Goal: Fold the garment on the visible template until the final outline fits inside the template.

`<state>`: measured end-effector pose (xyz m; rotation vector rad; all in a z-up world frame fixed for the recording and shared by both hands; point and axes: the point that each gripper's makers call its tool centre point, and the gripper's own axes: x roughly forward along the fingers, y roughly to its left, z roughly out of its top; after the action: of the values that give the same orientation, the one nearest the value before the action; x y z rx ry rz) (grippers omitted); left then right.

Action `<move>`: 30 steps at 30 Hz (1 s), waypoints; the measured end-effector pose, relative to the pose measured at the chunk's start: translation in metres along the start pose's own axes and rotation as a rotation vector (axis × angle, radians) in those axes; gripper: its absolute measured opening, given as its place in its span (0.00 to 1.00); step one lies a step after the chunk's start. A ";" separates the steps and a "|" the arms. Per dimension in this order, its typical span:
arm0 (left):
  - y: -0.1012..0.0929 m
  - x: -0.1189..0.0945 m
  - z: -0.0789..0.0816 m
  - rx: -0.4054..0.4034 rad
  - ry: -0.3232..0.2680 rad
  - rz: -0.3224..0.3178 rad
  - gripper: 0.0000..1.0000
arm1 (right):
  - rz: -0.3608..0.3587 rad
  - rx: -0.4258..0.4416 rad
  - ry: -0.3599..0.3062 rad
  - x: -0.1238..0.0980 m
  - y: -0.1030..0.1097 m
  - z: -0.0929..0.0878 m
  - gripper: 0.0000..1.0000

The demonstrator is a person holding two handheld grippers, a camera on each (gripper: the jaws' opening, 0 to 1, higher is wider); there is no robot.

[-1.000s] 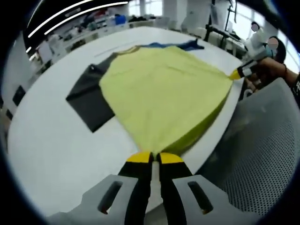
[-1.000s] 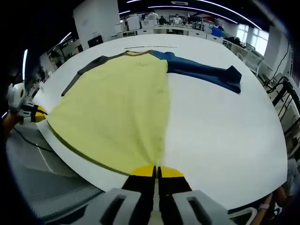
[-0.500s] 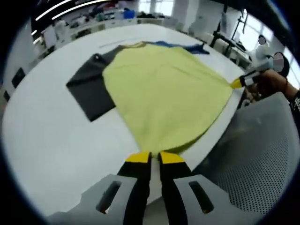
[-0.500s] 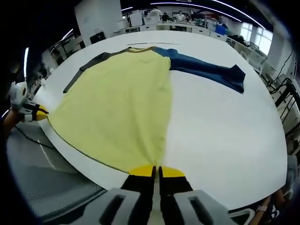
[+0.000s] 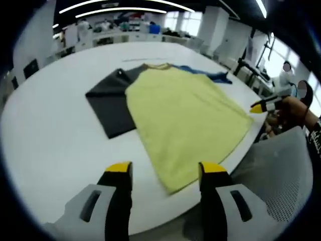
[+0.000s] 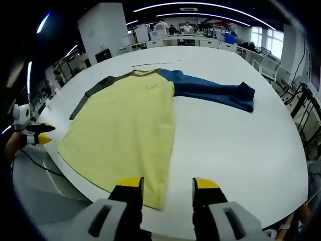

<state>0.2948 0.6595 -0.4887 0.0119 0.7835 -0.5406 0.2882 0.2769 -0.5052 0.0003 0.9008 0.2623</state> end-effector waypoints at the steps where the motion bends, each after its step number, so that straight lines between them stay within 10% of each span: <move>1: 0.000 -0.001 0.002 -0.010 -0.008 -0.004 0.54 | -0.002 -0.002 -0.018 0.000 -0.003 0.006 0.41; 17: -0.005 -0.005 0.028 0.018 -0.116 0.028 0.81 | -0.096 -0.066 -0.185 0.009 -0.081 0.083 0.44; 30: -0.004 -0.004 0.045 0.023 -0.179 0.059 0.86 | -0.215 0.018 -0.233 0.039 -0.160 0.108 0.35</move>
<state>0.3207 0.6482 -0.4535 0.0079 0.6002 -0.4877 0.4313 0.1429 -0.4855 -0.0484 0.6649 0.0518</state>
